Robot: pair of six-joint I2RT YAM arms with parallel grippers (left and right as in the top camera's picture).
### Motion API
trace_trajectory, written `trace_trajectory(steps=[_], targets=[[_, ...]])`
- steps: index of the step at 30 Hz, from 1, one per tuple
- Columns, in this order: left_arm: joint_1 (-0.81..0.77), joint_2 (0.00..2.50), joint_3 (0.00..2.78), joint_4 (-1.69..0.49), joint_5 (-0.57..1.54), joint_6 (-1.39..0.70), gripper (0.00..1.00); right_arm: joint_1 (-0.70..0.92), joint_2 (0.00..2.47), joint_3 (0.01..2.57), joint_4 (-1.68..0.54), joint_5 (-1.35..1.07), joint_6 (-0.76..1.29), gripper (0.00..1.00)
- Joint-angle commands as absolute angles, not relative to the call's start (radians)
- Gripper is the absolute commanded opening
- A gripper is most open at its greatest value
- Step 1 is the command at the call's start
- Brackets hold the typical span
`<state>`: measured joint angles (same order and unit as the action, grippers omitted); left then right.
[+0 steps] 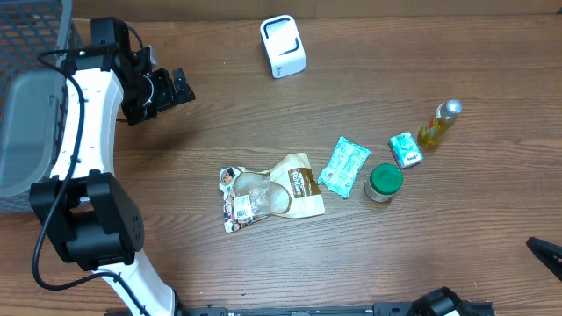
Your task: Scan the item barcode
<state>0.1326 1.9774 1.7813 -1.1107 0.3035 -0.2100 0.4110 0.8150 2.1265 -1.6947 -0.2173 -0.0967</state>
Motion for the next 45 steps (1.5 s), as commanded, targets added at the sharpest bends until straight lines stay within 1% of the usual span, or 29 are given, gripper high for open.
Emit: trace_trajectory(steps=[1,10,28,45], targets=[[0.129,1.975,1.801,-1.11,0.304,-0.216,1.0,0.379,0.806,2.128,-1.694,-0.21,-0.093,1.0],[0.129,1.975,1.801,-1.11,0.304,-0.217,0.99,0.344,0.79,2.128,-1.694,-0.21,-0.093,1.0],[0.129,1.975,1.801,-1.11,0.304,-0.216,1.0,0.317,0.608,2.128,-1.694,-0.21,-0.093,1.0],[0.129,1.975,1.801,-1.11,0.304,-0.216,0.99,0.22,0.552,2.128,-1.694,-0.21,-0.093,1.0]])
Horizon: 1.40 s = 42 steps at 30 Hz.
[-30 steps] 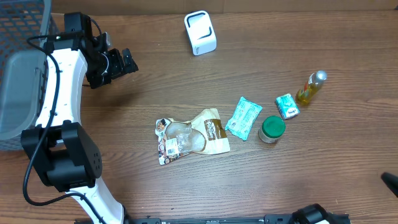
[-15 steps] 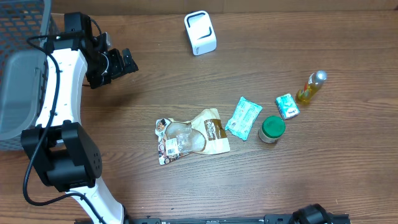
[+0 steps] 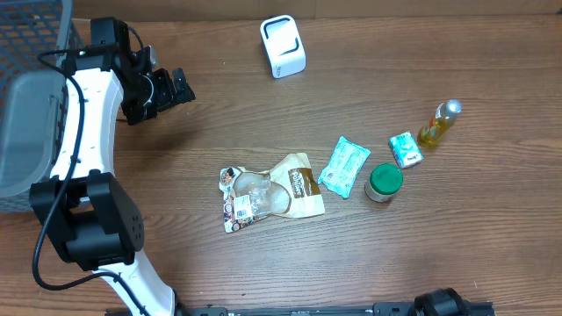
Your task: Scan the item barcode
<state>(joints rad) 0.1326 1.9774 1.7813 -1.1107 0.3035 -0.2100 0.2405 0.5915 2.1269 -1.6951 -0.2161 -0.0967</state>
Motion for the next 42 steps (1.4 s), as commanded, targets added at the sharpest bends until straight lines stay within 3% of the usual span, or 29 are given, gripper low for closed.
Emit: trace_trajectory(steps=[1,22,36,42], targets=[[0.129,1.975,1.801,-1.11,0.304,-0.216,0.99,0.215,0.546,2.128,-1.694,-0.21,-0.093,1.0],[0.129,1.975,1.801,-1.11,0.304,-0.217,1.0,0.2,0.186,2.04,-1.694,-0.252,-0.093,1.0],[0.129,1.975,1.801,-1.11,0.304,-0.216,1.0,0.202,0.006,1.773,-1.672,-0.251,-0.101,1.0],[0.129,1.975,1.801,-1.11,0.304,-0.216,1.0,0.202,0.006,1.605,-1.515,-0.247,-0.109,1.0]])
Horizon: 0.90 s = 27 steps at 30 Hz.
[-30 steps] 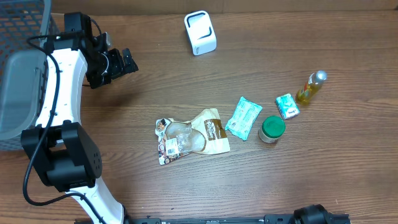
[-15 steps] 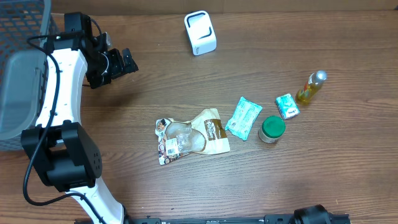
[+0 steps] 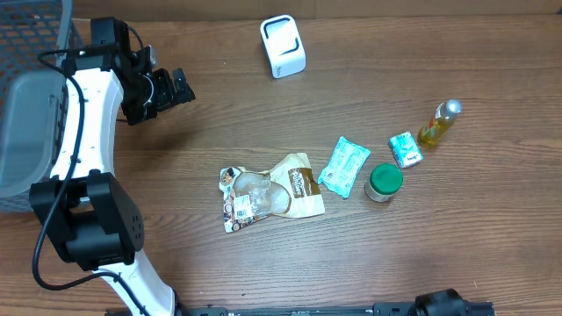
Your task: Scan the item barcode
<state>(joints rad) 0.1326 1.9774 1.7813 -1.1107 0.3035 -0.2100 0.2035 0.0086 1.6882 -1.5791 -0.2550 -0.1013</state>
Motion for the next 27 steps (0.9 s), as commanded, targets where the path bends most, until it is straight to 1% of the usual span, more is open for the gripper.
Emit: trace_trajectory(steps=[1,7,11,13,17,18,19,21,23,27], targets=[[0.129,1.975,1.801,-1.11,0.304,-0.216,1.0,0.202,0.006,1.564,-1.473,-0.247,-0.113,1.0],[0.129,1.975,1.801,-1.11,0.304,-0.217,0.99,0.202,0.006,1.223,-1.157,-0.243,-0.113,1.0],[0.129,1.975,1.801,-1.11,0.304,-0.217,0.99,0.202,0.006,0.928,-0.837,-0.236,-0.113,1.0],[0.129,1.975,1.801,-1.11,0.304,-0.216,0.99,0.202,0.005,0.789,-0.653,-0.237,-0.112,1.0],[0.129,1.975,1.801,-1.11,0.304,-0.216,1.0,0.202,0.005,0.536,-0.203,-0.237,-0.112,1.0],[0.129,1.975,1.801,-1.11,0.304,-0.217,0.99,0.202,0.005,0.44,0.002,-0.237,-0.112,1.0],[0.129,1.975,1.801,-1.11,0.304,-0.216,1.0,0.202,0.004,0.389,0.115,-0.237,-0.112,1.0],[0.129,1.975,1.801,-1.11,0.304,-0.217,1.0,0.202,0.004,0.321,0.262,-0.248,-0.112,1.0],[0.129,1.975,1.801,-1.11,0.304,-0.217,1.0,0.202,0.004,0.279,0.338,-0.248,-0.112,1.0],[0.129,1.975,1.801,-1.11,0.304,-0.217,1.0,0.202,0.004,0.26,0.311,-0.247,-0.112,1.0]])
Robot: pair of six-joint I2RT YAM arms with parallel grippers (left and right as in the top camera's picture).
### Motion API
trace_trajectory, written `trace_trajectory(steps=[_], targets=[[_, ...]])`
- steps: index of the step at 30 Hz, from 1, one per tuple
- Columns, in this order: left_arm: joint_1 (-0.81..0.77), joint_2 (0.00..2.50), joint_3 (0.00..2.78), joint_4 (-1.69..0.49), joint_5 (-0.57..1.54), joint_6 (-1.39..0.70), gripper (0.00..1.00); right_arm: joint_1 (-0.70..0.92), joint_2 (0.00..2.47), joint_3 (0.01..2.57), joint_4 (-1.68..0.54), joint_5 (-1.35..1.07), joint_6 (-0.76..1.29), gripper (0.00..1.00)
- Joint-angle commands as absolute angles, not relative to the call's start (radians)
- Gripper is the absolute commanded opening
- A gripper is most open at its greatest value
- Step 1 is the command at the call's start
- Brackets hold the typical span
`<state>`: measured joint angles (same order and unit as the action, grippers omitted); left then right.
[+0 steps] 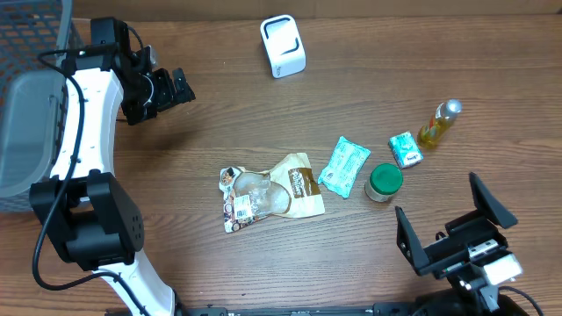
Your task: Scan the item barcode
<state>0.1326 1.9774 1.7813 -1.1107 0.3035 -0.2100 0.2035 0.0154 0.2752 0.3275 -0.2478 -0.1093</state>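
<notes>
The white barcode scanner stands at the back middle of the table. A crumpled snack bag lies in the centre, with a teal packet, a green-lidded jar, a small teal box and a yellow bottle to its right. My right gripper is at the front right, just in front of the jar, wide open and holding nothing. Far off at the back left, my left gripper hangs with its fingers apart and nothing between them.
A wire basket fills the back left corner, with a grey bin in front of it beside the left arm. The table's front edge runs just below the right gripper.
The right arm has come into view at the front right, its gripper wide open just in front of the green-lidded jar. The left arm and all the items are where they were.
At first only a tip of the right gripper showed at the right edge. At the two following moments it was out of view. Now it stands open near the jar. The left arm and the items have kept their places throughout.
</notes>
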Motion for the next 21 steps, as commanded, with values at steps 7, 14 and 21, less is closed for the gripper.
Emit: trace_trajectory(steps=[7,14,21], targets=[[0.129,1.975,1.801,-1.11,0.304,-0.216,1.0,0.202,0.004,0.206,0.347,-0.247,-0.112,1.0],[0.129,1.975,1.801,-1.11,0.304,-0.216,1.0,0.202,0.004,0.2,0.361,-0.247,-0.112,1.0],[0.129,1.975,1.801,-1.11,0.304,-0.217,1.0,0.202,0.004,0.14,0.362,-0.249,-0.111,1.0]])
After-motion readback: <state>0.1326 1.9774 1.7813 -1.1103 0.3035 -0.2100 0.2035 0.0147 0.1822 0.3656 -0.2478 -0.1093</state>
